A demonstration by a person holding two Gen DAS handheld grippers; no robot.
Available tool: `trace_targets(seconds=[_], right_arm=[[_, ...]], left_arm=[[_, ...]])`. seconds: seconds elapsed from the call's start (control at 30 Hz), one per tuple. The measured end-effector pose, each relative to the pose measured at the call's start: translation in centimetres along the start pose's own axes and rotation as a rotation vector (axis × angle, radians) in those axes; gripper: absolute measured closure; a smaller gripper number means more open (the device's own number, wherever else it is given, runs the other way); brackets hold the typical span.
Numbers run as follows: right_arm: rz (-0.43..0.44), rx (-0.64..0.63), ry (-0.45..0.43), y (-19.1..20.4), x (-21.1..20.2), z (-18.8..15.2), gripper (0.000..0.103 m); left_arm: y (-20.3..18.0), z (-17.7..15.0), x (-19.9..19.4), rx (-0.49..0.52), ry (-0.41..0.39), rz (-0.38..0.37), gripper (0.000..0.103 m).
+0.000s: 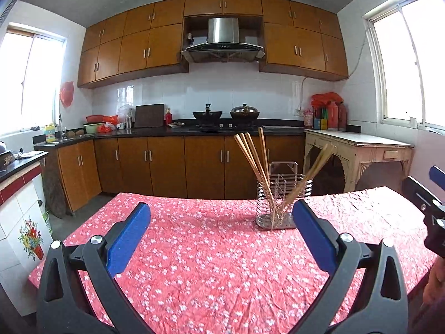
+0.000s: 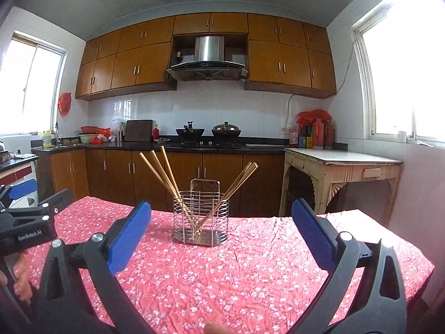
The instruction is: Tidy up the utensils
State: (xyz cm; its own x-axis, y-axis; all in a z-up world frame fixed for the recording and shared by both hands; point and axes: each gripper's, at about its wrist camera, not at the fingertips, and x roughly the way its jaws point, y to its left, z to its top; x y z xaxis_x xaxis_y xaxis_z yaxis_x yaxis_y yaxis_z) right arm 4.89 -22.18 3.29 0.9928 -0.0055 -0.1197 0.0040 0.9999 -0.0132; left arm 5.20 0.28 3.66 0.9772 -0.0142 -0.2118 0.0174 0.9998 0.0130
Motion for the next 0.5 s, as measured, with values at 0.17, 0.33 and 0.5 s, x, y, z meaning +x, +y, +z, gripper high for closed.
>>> trace_targets(seconds=[0.17, 0.33, 0.5], right_arm=[[-0.011, -0.018, -0.007, 0.3, -0.7, -1.4, 0.004], [0.006, -0.01, -0.005, 0.1, -0.9, -2.3, 0.004], [0.03, -0.001, 0.033, 0.1, -0.5, -3.2, 0.004]], left_arm=[[-0.6, -1.5, -0.6, 0.026, -0.005, 0.007, 0.002], [-0.6, -2.6, -0.7, 0.011, 0.019, -0.016, 0.002], [-0.5, -3.7, -0.9, 0.0, 0.037, -0.017, 0.002]])
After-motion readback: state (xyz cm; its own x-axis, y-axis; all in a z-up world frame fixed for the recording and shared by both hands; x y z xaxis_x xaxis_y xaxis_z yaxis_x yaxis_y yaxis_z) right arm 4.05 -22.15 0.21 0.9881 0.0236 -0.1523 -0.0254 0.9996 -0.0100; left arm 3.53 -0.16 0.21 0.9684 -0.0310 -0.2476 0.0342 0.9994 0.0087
